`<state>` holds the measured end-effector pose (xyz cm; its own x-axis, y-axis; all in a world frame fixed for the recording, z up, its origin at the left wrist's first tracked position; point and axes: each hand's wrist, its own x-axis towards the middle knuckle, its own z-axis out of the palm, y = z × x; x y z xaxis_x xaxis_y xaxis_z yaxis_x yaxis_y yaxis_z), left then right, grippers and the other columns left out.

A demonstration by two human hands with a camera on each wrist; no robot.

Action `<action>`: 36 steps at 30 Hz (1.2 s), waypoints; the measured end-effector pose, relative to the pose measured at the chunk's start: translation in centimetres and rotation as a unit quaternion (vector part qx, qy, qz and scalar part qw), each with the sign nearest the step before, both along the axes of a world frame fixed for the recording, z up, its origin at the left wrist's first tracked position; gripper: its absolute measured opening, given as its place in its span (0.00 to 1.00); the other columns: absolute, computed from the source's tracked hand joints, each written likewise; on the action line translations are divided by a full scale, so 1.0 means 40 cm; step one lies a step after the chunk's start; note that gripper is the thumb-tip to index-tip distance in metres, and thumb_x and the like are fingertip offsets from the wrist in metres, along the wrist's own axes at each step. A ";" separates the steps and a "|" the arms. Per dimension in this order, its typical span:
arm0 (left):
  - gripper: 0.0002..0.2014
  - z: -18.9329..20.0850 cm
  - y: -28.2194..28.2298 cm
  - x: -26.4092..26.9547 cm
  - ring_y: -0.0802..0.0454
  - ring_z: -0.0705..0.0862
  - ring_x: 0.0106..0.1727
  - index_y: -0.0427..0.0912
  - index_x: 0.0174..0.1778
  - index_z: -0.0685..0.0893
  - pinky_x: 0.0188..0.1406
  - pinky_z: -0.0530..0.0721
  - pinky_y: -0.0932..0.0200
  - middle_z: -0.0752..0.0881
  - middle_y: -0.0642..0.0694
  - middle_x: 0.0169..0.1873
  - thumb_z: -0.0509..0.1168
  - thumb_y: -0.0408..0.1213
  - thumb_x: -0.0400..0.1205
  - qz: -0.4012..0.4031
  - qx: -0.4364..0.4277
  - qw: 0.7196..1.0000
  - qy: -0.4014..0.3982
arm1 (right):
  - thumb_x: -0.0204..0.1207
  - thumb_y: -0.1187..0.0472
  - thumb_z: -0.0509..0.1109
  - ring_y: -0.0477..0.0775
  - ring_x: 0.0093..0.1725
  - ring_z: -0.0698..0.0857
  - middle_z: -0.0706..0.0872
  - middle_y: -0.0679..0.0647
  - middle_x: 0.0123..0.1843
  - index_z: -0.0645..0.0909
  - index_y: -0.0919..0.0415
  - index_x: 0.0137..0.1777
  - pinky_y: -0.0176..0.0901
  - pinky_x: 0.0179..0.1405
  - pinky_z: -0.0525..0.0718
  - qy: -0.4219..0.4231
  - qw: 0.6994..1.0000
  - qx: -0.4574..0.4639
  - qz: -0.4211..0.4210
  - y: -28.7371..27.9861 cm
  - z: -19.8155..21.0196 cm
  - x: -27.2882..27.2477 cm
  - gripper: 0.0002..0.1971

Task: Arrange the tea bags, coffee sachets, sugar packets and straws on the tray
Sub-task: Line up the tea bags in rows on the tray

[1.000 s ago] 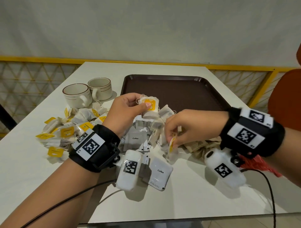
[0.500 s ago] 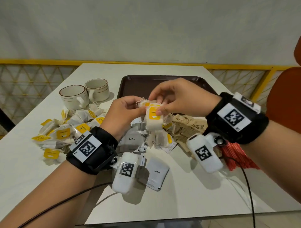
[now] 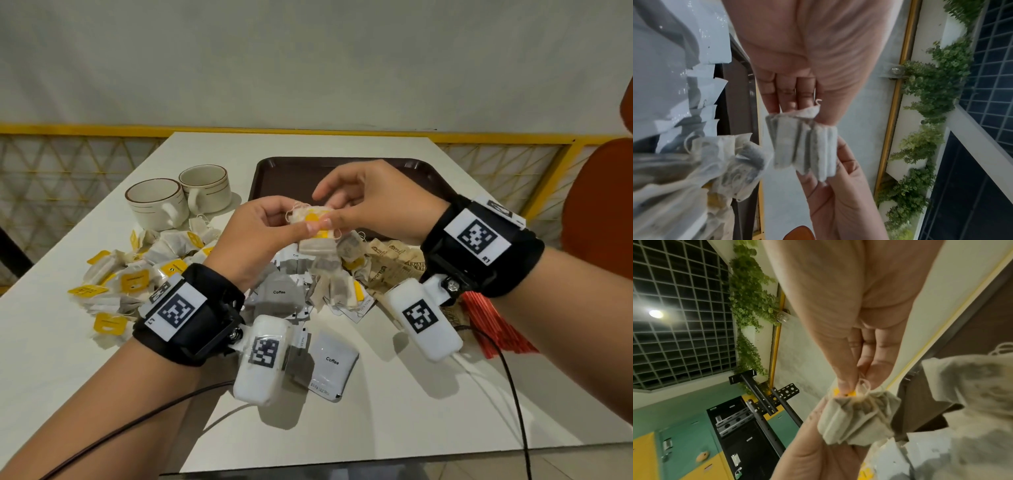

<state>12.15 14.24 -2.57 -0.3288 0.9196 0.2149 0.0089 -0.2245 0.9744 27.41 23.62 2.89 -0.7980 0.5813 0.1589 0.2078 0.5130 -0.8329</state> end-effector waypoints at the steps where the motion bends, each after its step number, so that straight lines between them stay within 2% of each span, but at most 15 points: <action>1: 0.08 -0.001 0.001 -0.003 0.54 0.87 0.40 0.40 0.41 0.86 0.45 0.86 0.65 0.90 0.46 0.37 0.75 0.27 0.69 0.010 -0.002 1.000 0.010 | 0.69 0.69 0.78 0.51 0.34 0.88 0.89 0.58 0.38 0.83 0.64 0.53 0.42 0.41 0.90 -0.004 1.000 -0.010 -0.003 0.004 -0.003 0.003 0.13; 2: 0.08 -0.002 0.002 -0.008 0.56 0.87 0.38 0.40 0.40 0.86 0.43 0.86 0.67 0.90 0.48 0.35 0.74 0.25 0.71 0.025 -0.001 1.000 0.017 | 0.69 0.67 0.79 0.48 0.33 0.87 0.88 0.57 0.38 0.84 0.64 0.52 0.40 0.39 0.89 -0.025 1.000 0.001 -0.006 0.009 -0.007 0.009 0.13; 4: 0.09 -0.003 0.003 -0.025 0.56 0.87 0.38 0.41 0.40 0.85 0.44 0.86 0.66 0.90 0.48 0.35 0.73 0.24 0.71 0.059 0.000 0.998 0.014 | 0.68 0.60 0.81 0.42 0.31 0.82 0.86 0.51 0.37 0.86 0.59 0.49 0.33 0.36 0.82 -0.135 0.987 0.090 0.001 0.020 -0.020 0.022 0.11; 7: 0.08 -0.001 0.004 -0.044 0.51 0.88 0.43 0.41 0.42 0.85 0.50 0.86 0.59 0.90 0.43 0.41 0.73 0.25 0.73 0.087 -0.005 0.996 0.007 | 0.68 0.51 0.80 0.44 0.36 0.79 0.82 0.46 0.38 0.88 0.54 0.48 0.31 0.34 0.74 -0.330 0.921 0.205 0.039 0.017 -0.061 0.036 0.12; 9: 0.08 -0.002 0.005 -0.046 0.52 0.88 0.43 0.41 0.43 0.85 0.49 0.87 0.60 0.90 0.44 0.41 0.73 0.25 0.73 0.089 -0.006 0.996 0.006 | 0.69 0.48 0.79 0.44 0.37 0.78 0.81 0.45 0.39 0.86 0.56 0.49 0.30 0.33 0.73 -0.369 0.902 0.221 0.036 0.007 -0.090 0.036 0.15; 13: 0.08 -0.005 0.005 -0.041 0.53 0.88 0.42 0.40 0.43 0.86 0.47 0.87 0.62 0.90 0.44 0.41 0.72 0.25 0.73 0.085 -0.002 0.996 0.012 | 0.69 0.51 0.79 0.42 0.33 0.74 0.78 0.43 0.35 0.81 0.55 0.41 0.31 0.31 0.70 -0.339 0.915 0.217 0.032 -0.002 -0.115 0.025 0.12; 16: 0.08 -0.007 0.005 -0.041 0.52 0.88 0.43 0.39 0.46 0.86 0.47 0.87 0.62 0.90 0.42 0.42 0.72 0.25 0.74 0.085 -0.003 0.996 0.015 | 0.71 0.57 0.77 0.41 0.33 0.76 0.82 0.46 0.38 0.79 0.53 0.36 0.30 0.33 0.72 -0.319 0.921 0.218 0.049 -0.006 -0.112 0.023 0.09; 20: 0.08 -0.005 0.004 -0.042 0.53 0.88 0.42 0.41 0.43 0.86 0.47 0.87 0.63 0.90 0.45 0.40 0.72 0.24 0.74 0.085 -0.003 0.996 0.013 | 0.72 0.63 0.72 0.39 0.28 0.76 0.80 0.45 0.32 0.79 0.62 0.36 0.27 0.31 0.73 -0.247 0.952 0.176 0.049 -0.010 -0.086 0.036 0.06; 23: 0.08 -0.004 0.003 -0.038 0.54 0.88 0.41 0.40 0.44 0.86 0.46 0.87 0.64 0.90 0.45 0.40 0.72 0.24 0.74 0.079 -0.002 0.997 0.018 | 0.73 0.66 0.71 0.41 0.28 0.74 0.78 0.50 0.32 0.78 0.67 0.36 0.32 0.33 0.74 -0.210 0.969 0.115 0.065 -0.005 -0.071 0.048 0.07; 27: 0.08 -0.002 0.001 -0.034 0.55 0.88 0.41 0.40 0.44 0.86 0.47 0.86 0.65 0.90 0.45 0.40 0.72 0.24 0.73 0.079 -0.005 0.996 0.032 | 0.73 0.58 0.76 0.41 0.29 0.75 0.82 0.49 0.33 0.84 0.63 0.40 0.29 0.31 0.76 -0.211 0.973 0.065 0.066 0.001 -0.072 0.057 0.09; 30: 0.08 -0.002 0.001 -0.033 0.55 0.88 0.41 0.40 0.43 0.85 0.46 0.86 0.65 0.90 0.46 0.39 0.73 0.24 0.73 0.079 -0.004 0.996 0.035 | 0.73 0.53 0.76 0.43 0.35 0.83 0.88 0.44 0.38 0.88 0.58 0.44 0.36 0.41 0.84 -0.216 0.974 0.005 0.066 0.005 -0.073 0.066 0.09; 33: 0.08 -0.002 0.001 -0.035 0.55 0.88 0.40 0.40 0.42 0.85 0.46 0.86 0.65 0.90 0.47 0.38 0.73 0.24 0.73 0.077 -0.005 0.997 0.033 | 0.74 0.54 0.75 0.43 0.39 0.87 0.91 0.48 0.45 0.90 0.55 0.49 0.40 0.47 0.88 -0.218 0.972 -0.049 0.076 0.007 -0.066 0.077 0.07; 36: 0.08 -0.004 0.002 -0.035 0.56 0.88 0.40 0.42 0.41 0.85 0.47 0.86 0.64 0.90 0.50 0.35 0.73 0.24 0.73 0.072 -0.003 0.997 0.035 | 0.74 0.61 0.76 0.49 0.41 0.88 0.91 0.49 0.43 0.90 0.54 0.52 0.44 0.51 0.88 -0.230 0.969 -0.014 0.086 0.009 -0.050 0.083 0.07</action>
<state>10.75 14.32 -2.73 -0.4419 0.8655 0.2358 0.1080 -0.2096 0.9718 30.72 23.98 0.90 -0.8662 0.4325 -0.2503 0.4736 0.5506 -0.6874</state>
